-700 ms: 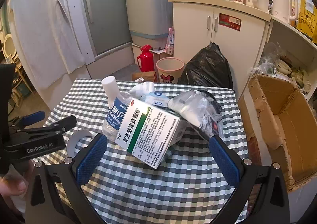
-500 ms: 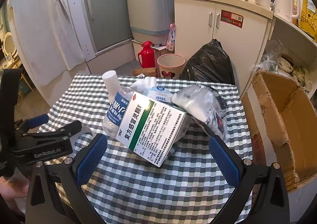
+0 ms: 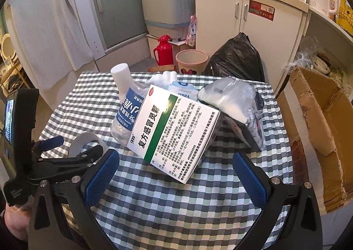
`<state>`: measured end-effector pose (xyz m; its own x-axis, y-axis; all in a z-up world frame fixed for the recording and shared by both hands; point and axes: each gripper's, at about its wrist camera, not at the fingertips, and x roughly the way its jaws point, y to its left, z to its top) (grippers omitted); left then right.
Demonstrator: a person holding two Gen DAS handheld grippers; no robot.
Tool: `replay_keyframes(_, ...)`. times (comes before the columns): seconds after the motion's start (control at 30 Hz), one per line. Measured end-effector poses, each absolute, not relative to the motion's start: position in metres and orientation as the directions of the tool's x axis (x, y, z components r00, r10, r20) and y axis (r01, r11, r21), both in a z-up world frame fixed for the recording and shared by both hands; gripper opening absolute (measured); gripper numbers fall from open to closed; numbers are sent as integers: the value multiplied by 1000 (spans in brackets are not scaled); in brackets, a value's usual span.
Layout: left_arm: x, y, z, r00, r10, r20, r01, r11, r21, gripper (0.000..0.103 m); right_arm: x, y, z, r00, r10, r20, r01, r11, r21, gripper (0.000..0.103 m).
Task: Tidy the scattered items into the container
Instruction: 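Close left tool on the grey tape roll while right tool grasps the white-green medicine box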
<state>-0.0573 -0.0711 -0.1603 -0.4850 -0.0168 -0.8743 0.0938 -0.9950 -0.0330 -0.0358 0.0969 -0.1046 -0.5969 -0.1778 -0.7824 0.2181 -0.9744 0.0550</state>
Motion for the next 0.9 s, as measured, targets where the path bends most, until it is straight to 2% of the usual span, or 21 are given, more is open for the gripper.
replay_keyframes(0.9,-74,-58,-199,-461,-5,-887,58,-998,-24,103,-77,88,-136,-570,-155,-807,92,-988,125,103)
